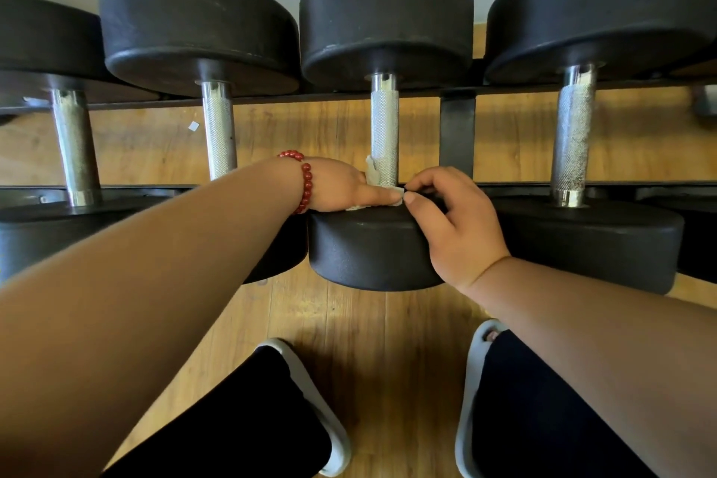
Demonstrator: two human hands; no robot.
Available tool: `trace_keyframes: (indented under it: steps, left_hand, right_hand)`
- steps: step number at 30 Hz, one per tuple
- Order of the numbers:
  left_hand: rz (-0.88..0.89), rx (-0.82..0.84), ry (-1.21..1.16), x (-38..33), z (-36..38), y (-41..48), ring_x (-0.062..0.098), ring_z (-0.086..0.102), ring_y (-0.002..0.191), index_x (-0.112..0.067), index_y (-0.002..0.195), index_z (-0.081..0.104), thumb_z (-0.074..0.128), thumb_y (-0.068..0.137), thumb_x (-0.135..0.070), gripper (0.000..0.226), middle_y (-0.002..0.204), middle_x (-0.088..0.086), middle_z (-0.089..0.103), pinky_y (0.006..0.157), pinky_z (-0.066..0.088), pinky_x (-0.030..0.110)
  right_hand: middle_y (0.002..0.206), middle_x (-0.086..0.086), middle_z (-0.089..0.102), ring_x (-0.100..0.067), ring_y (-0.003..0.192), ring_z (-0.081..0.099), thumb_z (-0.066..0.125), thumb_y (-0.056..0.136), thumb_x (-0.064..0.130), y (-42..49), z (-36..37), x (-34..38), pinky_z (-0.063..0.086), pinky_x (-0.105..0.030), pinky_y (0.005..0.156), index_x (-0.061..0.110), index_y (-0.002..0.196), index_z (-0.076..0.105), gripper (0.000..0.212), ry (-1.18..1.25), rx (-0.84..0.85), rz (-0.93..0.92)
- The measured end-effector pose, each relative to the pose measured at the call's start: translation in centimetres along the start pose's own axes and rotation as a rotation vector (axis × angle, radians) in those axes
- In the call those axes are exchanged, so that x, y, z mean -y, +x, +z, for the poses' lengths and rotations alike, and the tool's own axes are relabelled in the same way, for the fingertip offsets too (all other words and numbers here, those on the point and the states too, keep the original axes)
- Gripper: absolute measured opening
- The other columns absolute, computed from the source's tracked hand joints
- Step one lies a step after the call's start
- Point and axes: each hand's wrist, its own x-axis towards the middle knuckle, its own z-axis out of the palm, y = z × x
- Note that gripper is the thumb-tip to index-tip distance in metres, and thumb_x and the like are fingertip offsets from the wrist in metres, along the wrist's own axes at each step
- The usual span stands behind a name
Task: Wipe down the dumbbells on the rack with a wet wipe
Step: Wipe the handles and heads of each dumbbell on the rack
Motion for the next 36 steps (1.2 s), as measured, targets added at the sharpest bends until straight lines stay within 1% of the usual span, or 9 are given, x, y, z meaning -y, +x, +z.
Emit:
trace_keyframes:
  steps: [5,9,13,17,22,24,29,32,36]
  left_hand:
    - [-0.01,0.02,-0.099,1.6,-0.3,-0.1,0.015,0.065,0.106,-0.021,0.109,0.072,0.055,0.085,-0.062,0.05,0.109,-0.002,0.072,0.106,0.044,0.038]
    - [-0.05,-0.033,-0.024,0.3,0.1,-0.2,0.013,0.061,0.106,-0.024,0.113,0.066,0.045,0.076,-0.079,0.07,0.114,-0.004,0.067,0.105,0.042,0.034]
    - [-0.044,-0.075,-0.016,0.6,0.1,-0.5,0.014,0.062,0.105,-0.021,0.111,0.068,0.048,0.089,-0.066,0.054,0.112,-0.001,0.067,0.104,0.043,0.035]
    - [-0.071,-0.095,0.071,0.3,-0.1,-0.6,0.017,0.061,0.105,-0.016,0.111,0.069,0.046,0.091,-0.063,0.056,0.112,0.003,0.067,0.102,0.043,0.034]
    - [-0.058,-0.15,0.142,-1.1,0.3,0.6,0.01,0.055,0.078,-0.019,0.082,0.06,0.044,0.08,-0.076,0.059,0.086,-0.001,0.06,0.074,0.042,0.027]
    - [-0.044,-0.213,0.037,-0.9,0.7,0.9,0.011,0.057,0.078,-0.017,0.086,0.062,0.051,0.078,-0.074,0.059,0.086,0.001,0.062,0.067,0.043,0.026]
    - [-0.024,-0.19,-0.13,0.5,0.4,0.3,0.009,0.063,0.085,-0.023,0.085,0.068,0.061,0.073,-0.071,0.051,0.089,-0.005,0.068,0.081,0.049,0.026]
    - [0.003,-0.203,-0.214,0.6,0.3,0.0,0.016,0.066,0.098,-0.02,0.1,0.072,0.059,0.059,-0.078,0.073,0.102,-0.001,0.071,0.099,0.049,0.039]
    - [0.009,-0.26,-0.214,0.4,0.6,0.0,0.017,0.064,0.1,-0.018,0.109,0.07,0.054,0.081,-0.07,0.062,0.106,0.001,0.07,0.099,0.048,0.039]
  right_hand:
    - [0.097,0.015,0.056,-0.006,0.096,0.053,0.04,0.08,0.054,0.0,0.0,0.0,0.043,-0.021,0.086,0.026,0.097,0.062,0.04,0.009,0.003,0.006]
    - [0.098,0.012,0.057,-0.006,0.097,0.054,0.04,0.081,0.055,0.0,0.1,-0.1,0.043,-0.022,0.085,0.026,0.099,0.061,0.04,0.004,0.007,0.008]
    - [0.099,0.011,0.057,-0.006,0.097,0.053,0.04,0.08,0.055,0.0,0.0,-0.1,0.044,-0.023,0.086,0.026,0.099,0.061,0.04,0.013,0.007,0.012]
    - [0.1,0.009,0.058,-0.006,0.098,0.053,0.04,0.08,0.054,0.0,0.0,-0.1,0.043,-0.023,0.088,0.025,0.1,0.062,0.042,0.009,-0.001,0.006]
    - [0.099,0.009,0.058,-0.008,0.097,0.053,0.04,0.082,0.054,0.1,0.0,-0.1,0.044,-0.025,0.085,0.023,0.102,0.063,0.044,-0.017,0.006,-0.003]
    - [0.099,0.009,0.058,-0.006,0.096,0.053,0.04,0.083,0.053,0.1,0.0,-0.2,0.045,-0.025,0.084,0.024,0.102,0.062,0.041,-0.019,0.01,-0.002]
    - [0.1,0.01,0.059,-0.005,0.099,0.053,0.039,0.081,0.056,0.1,0.0,-0.2,0.043,-0.023,0.086,0.025,0.103,0.062,0.044,-0.013,0.017,0.002]
    - [0.1,0.011,0.059,-0.006,0.099,0.053,0.04,0.081,0.054,0.0,0.0,-0.2,0.044,-0.024,0.087,0.026,0.101,0.062,0.041,-0.004,0.008,-0.002]
    - [0.1,0.01,0.059,-0.008,0.1,0.055,0.042,0.081,0.053,0.0,0.0,-0.1,0.045,-0.027,0.088,0.024,0.101,0.063,0.04,0.01,0.003,-0.007]
